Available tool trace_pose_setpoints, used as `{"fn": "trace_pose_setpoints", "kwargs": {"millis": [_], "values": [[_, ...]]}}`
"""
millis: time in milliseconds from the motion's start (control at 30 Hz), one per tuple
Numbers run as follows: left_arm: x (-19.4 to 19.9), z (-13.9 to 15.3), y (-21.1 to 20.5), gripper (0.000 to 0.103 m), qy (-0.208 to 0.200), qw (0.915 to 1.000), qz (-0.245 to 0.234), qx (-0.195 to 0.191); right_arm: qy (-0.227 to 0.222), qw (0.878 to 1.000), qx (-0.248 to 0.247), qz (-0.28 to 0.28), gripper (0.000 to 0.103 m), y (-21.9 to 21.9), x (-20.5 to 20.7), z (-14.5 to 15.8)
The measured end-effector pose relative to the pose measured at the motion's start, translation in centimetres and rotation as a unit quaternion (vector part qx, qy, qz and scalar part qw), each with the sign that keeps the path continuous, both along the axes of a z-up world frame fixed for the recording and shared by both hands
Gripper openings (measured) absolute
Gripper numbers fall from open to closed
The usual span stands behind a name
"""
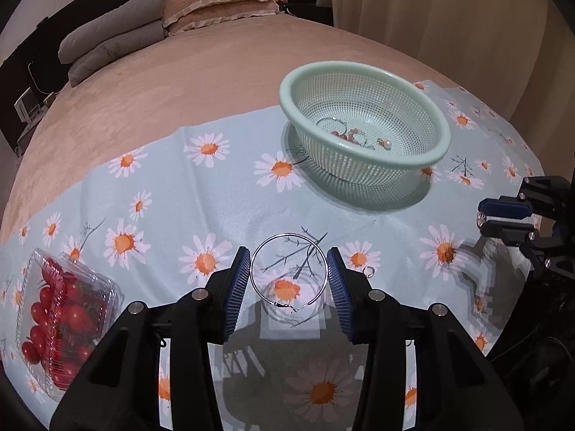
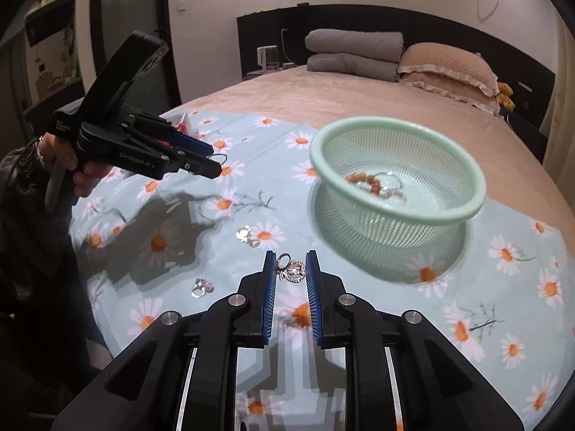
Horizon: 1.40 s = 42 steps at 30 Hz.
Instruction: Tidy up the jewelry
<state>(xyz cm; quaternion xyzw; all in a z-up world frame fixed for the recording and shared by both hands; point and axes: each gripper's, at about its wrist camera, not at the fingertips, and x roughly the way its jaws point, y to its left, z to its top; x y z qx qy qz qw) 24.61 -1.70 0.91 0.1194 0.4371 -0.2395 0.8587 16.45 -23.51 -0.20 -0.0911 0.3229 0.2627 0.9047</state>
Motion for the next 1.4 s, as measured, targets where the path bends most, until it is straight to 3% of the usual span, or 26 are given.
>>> {"fn": "trace_pose_setpoints", "kwargs": {"millis": [200,300,767,800,900,933,1033,1400], "values": [[2.5,3.1,-2.9,0.045,-0.024,0.9991,-0.033,-0.010,-0.047,0.999,-0.015,-0.023,0.016,-3.0,3.0,4.4],[3.9,4.1,-4.6,0.045,-0.031,0.9981,-0.051,-0.019,-0.054,0.998,-0.016,-0.033,0.016,-4.0,4.8,5.2],[8.5,1.7,-9.5,0.046,-0.007,0.9965,-0.081,-0.020,-0.011,0.998,-0.006,-0.058,0.018,-5.3,10.5,1.4],[8.5,1.6,-9.5,0.046,-0.010,0.9967,-0.078,-0.018,-0.012,0.998,-0.004,-0.065,0.023,-5.5,10.7,1.3],[8.6,1.5,-8.8,0.068,-0.009,0.9974,-0.067,-0.026,-0.021,0.997,0.001,-0.079,0.056,-5.9,10.4,1.3],[8.5,1.4,-8.5,0.069,-0.008,0.9976,-0.062,-0.027,-0.028,0.996,0.002,-0.082,0.060,-6.0,10.2,1.5],[8.2,1.2,-7.5,0.075,-0.006,0.9983,-0.050,-0.028,-0.030,0.996,0.006,-0.084,0.060,-6.2,9.8,1.7],[3.8,-2.2,-5.0,0.078,0.037,0.9972,-0.064,-0.015,-0.022,0.998,0.006,-0.053,0.061,-3.0,5.1,0.6]]}}
